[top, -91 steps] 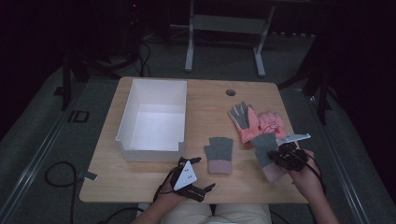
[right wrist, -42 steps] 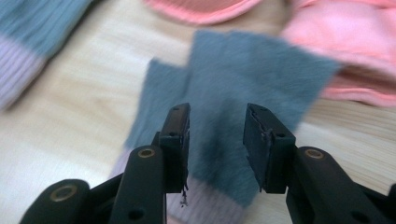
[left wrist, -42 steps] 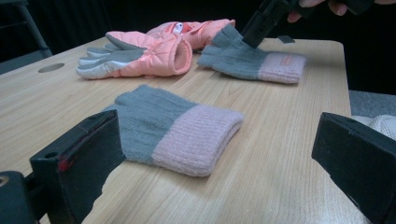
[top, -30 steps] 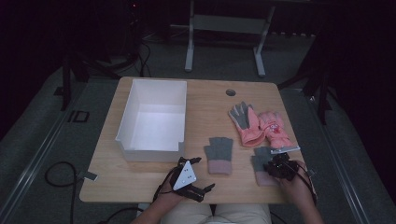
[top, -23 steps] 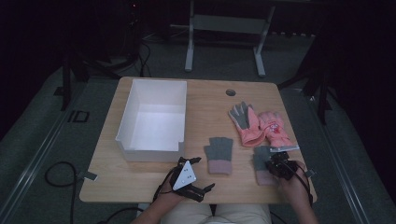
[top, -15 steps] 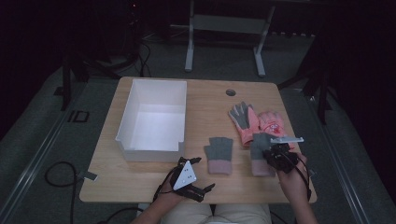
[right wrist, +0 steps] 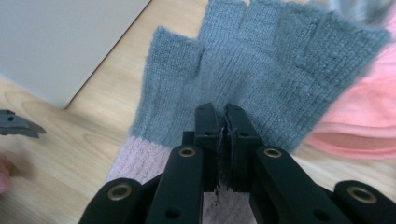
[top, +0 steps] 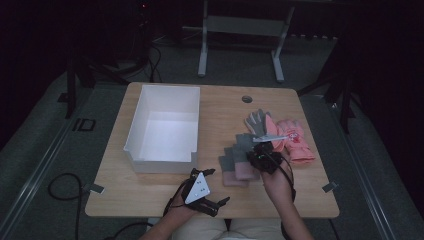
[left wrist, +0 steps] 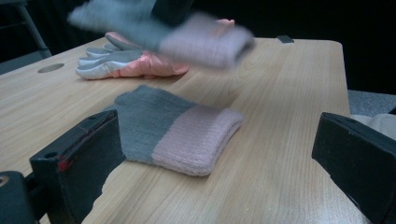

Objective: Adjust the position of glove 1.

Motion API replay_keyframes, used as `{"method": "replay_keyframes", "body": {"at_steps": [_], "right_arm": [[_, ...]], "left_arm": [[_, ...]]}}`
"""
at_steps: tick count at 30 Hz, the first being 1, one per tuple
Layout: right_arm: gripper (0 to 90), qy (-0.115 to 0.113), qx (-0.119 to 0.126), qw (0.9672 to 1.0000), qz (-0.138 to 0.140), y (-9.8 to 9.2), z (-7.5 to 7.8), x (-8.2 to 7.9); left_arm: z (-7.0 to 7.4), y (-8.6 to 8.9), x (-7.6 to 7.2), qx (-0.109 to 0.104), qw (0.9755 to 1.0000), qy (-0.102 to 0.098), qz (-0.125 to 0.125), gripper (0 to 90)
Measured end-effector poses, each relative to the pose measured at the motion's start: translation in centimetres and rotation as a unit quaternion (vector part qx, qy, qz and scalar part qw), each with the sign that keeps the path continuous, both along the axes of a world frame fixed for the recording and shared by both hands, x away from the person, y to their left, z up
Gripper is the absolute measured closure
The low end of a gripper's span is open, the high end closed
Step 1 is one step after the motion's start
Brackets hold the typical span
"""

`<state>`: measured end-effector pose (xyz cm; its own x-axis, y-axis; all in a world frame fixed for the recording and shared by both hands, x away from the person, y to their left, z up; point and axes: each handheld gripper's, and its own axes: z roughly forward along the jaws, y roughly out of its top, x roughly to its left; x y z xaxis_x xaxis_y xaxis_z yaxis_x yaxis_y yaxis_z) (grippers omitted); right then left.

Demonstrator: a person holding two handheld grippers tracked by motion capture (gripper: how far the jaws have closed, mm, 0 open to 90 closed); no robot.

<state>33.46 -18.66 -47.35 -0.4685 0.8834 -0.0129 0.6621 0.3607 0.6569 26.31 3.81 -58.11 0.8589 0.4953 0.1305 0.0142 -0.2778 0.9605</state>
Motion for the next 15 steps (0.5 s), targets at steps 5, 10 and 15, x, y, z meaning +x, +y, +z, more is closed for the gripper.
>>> {"method": "replay_keyframes", "body": {"at_steps": [5, 10, 15], "right_arm": [[85.3, 0.027, 0.000, 0.9996, 0.007, 1.8, -1.8, 0.3], [85.3, 0.045, -0.010, 0.9989, 0.005, 2.7, -3.4, 0.6], [85.2, 0.058, -0.015, 0.9982, -0.001, 2.8, -4.6, 1.5]], "left_arm": [[0.0, 0.0, 0.0, -0.001, 1.0000, -0.001, -0.001, 1.5], [0.0, 0.0, 0.0, -0.002, 1.0000, 0.003, -0.002, 1.5], [0.0, -0.1, 0.0, 0.003, 1.0000, 0.005, -0.003, 1.4]]}}
